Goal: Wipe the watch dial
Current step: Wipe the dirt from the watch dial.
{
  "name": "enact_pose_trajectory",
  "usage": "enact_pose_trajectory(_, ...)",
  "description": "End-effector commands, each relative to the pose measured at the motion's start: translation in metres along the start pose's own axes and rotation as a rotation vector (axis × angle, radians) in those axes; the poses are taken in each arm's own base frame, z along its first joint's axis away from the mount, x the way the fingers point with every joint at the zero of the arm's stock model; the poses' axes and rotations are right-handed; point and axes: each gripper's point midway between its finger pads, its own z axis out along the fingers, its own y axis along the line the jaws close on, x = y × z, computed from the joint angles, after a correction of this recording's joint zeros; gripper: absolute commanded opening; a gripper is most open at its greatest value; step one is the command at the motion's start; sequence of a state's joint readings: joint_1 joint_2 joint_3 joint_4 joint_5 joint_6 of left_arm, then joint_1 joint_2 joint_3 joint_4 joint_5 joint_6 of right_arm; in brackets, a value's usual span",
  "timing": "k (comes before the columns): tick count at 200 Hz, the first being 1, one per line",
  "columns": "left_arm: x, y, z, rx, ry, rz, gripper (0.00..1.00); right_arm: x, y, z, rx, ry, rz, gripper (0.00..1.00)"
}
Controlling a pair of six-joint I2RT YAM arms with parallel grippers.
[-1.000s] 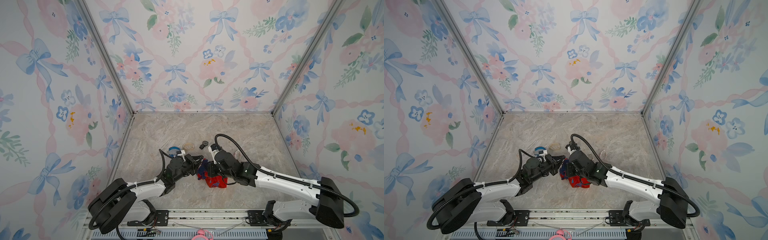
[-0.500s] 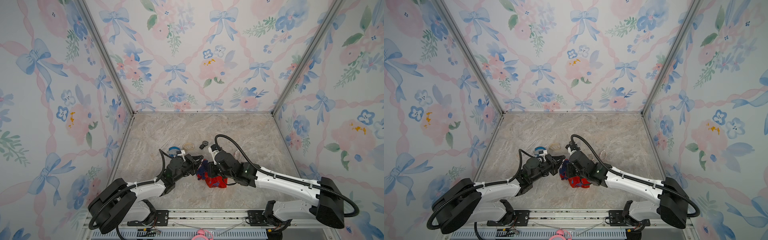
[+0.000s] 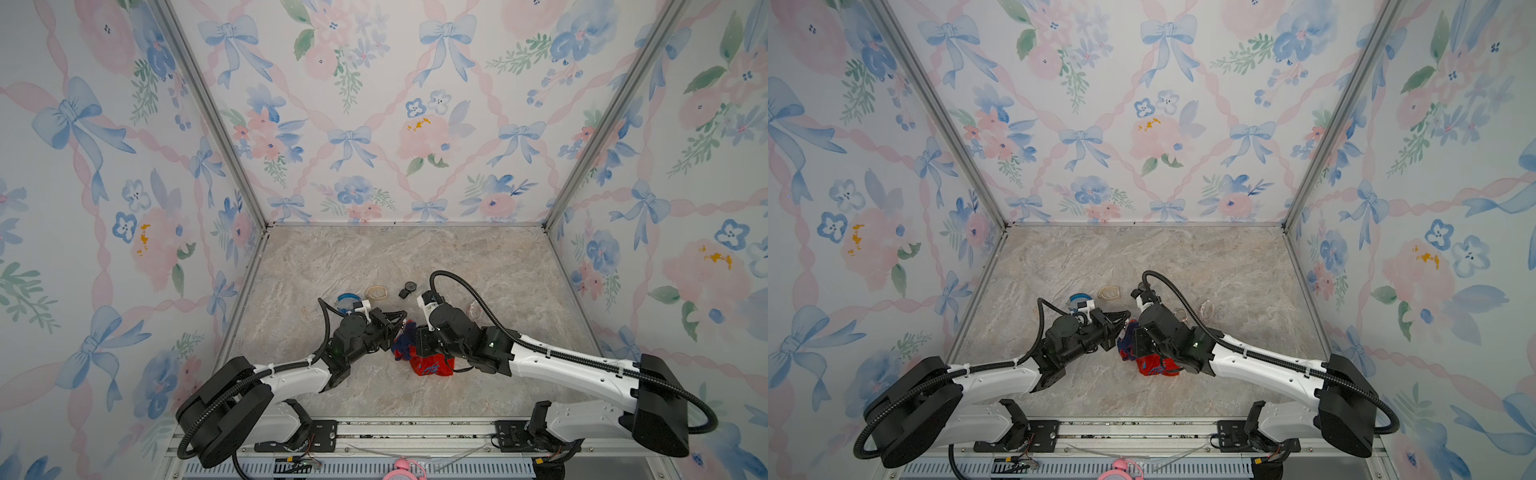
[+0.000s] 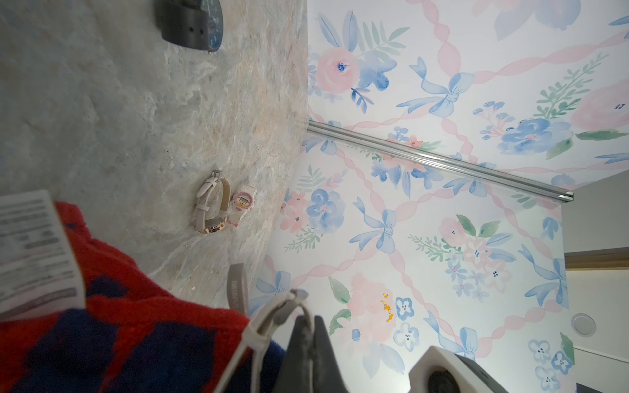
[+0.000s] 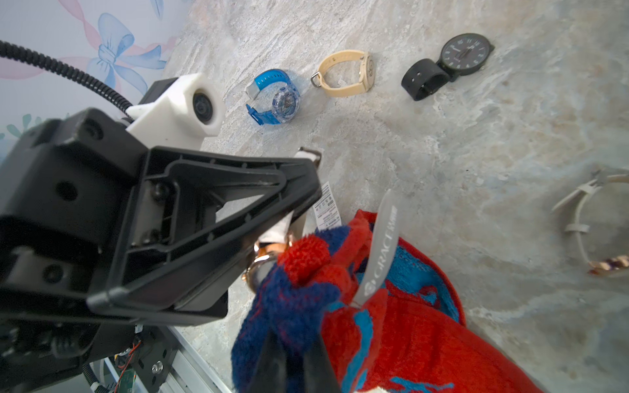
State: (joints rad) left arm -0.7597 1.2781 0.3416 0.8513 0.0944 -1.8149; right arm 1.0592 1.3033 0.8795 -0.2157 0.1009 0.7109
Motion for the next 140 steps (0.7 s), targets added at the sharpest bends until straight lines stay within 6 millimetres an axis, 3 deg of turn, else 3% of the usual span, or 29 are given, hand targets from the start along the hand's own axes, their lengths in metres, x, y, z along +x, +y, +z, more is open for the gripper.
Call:
enact_pose_trajectory(1,0.008,-0.013,-0.001,0.042,0.026,0.015,0.0,-0.003,0.012,0.003,-0.023,-0.004,-0.007,0.0)
enact_pose_trajectory(48,0.005,-0.006,-0.004,0.021,0.017,0.019,0.0,-0.016,-0.028,-0.006,0.039,-0.035,0.044,0.0)
enact_pose_trajectory(79,0.006,-0.004,0.0,0.01,0.025,0.023,0.0,-0.026,-0.063,-0.026,0.099,-0.068,0.103,0.0)
enact_pose_trajectory(111,0.002,0.006,0.005,-0.023,0.023,0.033,0.0,-0.048,-0.092,-0.082,0.149,-0.172,0.153,0.0)
enact_pose_trajectory(140,0.002,0.018,0.017,-0.069,0.041,0.063,0.0,-0.059,-0.101,-0.141,0.164,-0.264,0.176,0.0)
